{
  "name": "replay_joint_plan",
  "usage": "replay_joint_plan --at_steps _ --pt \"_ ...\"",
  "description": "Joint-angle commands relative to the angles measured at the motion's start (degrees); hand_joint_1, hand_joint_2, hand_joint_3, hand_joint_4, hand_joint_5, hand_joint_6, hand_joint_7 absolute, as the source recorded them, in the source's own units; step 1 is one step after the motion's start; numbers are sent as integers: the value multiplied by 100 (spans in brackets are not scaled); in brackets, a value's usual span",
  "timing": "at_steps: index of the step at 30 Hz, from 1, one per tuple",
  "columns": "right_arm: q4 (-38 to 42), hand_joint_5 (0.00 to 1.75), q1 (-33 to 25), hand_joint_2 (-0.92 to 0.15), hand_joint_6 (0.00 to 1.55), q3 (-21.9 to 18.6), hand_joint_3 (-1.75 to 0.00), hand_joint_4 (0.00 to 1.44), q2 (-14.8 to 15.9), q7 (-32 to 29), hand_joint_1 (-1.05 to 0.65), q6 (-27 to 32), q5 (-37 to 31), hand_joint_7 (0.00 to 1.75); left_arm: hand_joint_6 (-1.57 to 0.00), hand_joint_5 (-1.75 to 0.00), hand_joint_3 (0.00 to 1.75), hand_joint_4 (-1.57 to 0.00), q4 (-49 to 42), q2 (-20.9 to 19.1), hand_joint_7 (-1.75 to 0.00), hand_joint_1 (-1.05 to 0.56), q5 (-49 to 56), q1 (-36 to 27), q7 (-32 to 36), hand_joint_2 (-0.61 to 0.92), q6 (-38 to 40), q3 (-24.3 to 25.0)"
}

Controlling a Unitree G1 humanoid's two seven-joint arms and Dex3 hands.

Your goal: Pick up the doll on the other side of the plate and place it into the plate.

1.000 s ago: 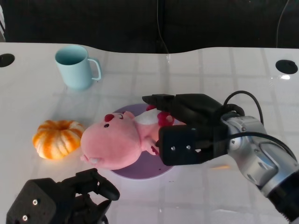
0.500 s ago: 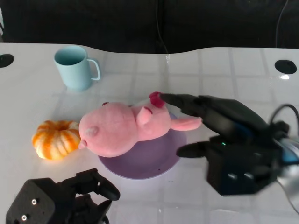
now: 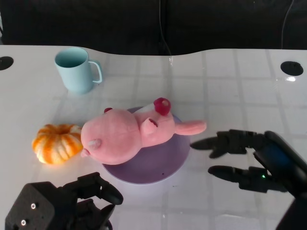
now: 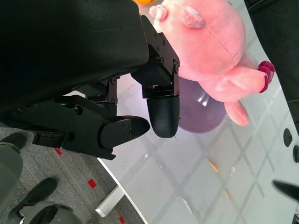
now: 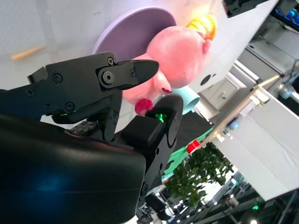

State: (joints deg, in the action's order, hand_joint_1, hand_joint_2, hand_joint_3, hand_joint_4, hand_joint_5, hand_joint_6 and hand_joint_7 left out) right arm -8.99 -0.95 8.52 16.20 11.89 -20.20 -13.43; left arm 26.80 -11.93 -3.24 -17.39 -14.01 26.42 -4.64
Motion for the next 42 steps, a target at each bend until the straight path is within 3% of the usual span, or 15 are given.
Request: replay_joint_plan --at_steps 1,4,7,9,12,16,21,29,33,42 --pt "-77 129 -317 -90 89 -127 -19 76 -80 -119 -13 -106 208 59 -53 -153 54 -58 59 -56 -141 -13 33 -94 31 92 -24 13" --pt "-208 132 -531 -82 87 -159 -34 80 -153 -199 -10 -109 188 73 -53 -153 54 -57 127 -104 -141 -14 80 -162 4 92 -54 -4" --pt "-592 137 -950 -63 85 -226 -76 79 -227 -269 -2 88 196 86 -53 -153 54 -57 294 -128 -141 -15 58 -284 -14 92 -42 41" --pt "-844 144 -1249 -56 84 -282 -96 78 -322 -264 4 261 438 97 -54 -153 55 -58 365 -132 -141 -14 -24 -318 -43 92 8 108" --pt "-1275 149 -1697 -55 80 -350 -110 78 -369 -199 9 605 687 113 -54 -154 56 -59 419 -166 -141 -14 -118 -316 -87 92 73 188" --pt "-1983 158 -2307 -55 77 -347 -114 77 -440 -99 10 1482 1069 125 -53 -157 58 -58 327 -282 -142 -14 -235 -282 -199 92 -124 311" --pt "-2199 172 -2534 -57 72 -268 -117 75 -598 -120 12 1949 1224 139 -54 -158 57 -59 269 -330 -140 -13 -315 -243 -254 92 -131 449" --pt "-1766 175 -2343 -57 69 -273 -121 75 -749 -98 13 1789 1372 147 -58 -159 59 -61 199 -308 -137 -13 -538 -290 -339 91 -257 580" --pt "-1580 171 -2184 -51 69 -316 -123 75 -748 -119 11 1814 1343 144 -57 -160 61 -61 125 -361 -139 -13 -520 -311 -381 91 -456 536" --pt "-1319 160 -2016 -49 72 -360 -117 76 -806 -172 4 1673 1319 135 -54 -162 65 -58 99 -347 -141 -12 -566 -324 -396 89 -575 479"
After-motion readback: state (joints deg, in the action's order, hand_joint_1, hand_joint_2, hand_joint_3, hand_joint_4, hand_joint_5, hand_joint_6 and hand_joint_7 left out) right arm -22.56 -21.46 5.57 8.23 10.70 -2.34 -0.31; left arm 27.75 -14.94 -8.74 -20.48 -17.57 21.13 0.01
